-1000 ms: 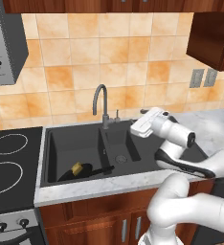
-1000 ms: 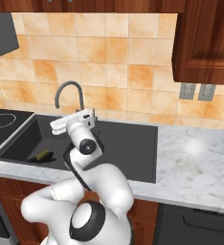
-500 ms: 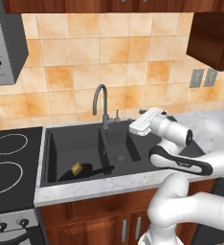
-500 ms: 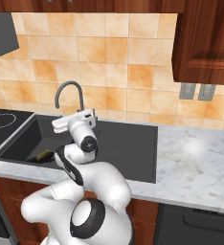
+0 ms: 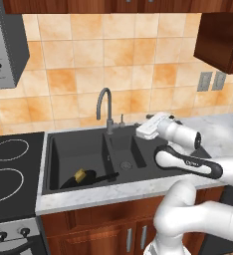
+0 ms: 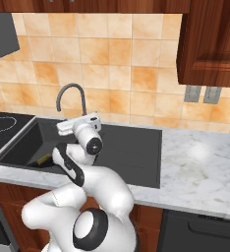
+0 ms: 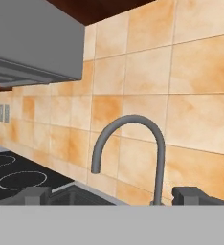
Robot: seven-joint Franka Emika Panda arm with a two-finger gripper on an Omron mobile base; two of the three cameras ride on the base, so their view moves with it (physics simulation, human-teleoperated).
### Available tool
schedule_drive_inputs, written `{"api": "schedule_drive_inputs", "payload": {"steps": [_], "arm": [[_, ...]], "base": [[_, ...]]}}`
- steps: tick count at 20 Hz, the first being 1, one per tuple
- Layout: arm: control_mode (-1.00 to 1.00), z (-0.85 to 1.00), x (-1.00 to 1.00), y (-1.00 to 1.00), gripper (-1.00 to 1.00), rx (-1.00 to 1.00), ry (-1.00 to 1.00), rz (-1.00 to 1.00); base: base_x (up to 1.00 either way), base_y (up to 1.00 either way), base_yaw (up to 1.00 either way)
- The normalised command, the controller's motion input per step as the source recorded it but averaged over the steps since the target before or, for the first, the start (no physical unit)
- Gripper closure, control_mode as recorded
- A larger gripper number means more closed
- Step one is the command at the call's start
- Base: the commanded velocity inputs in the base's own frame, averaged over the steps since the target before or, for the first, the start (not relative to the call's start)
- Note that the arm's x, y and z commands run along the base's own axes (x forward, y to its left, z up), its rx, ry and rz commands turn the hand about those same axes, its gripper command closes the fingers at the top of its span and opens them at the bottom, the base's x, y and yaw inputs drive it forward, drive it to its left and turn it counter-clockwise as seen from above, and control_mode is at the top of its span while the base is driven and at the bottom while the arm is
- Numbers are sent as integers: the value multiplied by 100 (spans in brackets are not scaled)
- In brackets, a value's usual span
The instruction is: Pick the pan and sponge and place them into the sink. Then turn on the water.
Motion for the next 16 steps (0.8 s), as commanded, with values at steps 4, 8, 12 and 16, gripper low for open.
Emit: {"api": "schedule_drive_inputs", "payload": {"steps": [4, 8, 12, 16], "arm": [[-100, 0, 41, -11, -100, 0, 7, 0], [-100, -7, 47, -5, -100, 0, 8, 0], [-100, -26, 30, 0, -100, -1, 7, 0], [-100, -38, 21, 0, -100, -2, 5, 0]], "base": [[0, 0, 0], [0, 0, 0], [0, 0, 0], [0, 0, 0]]}}
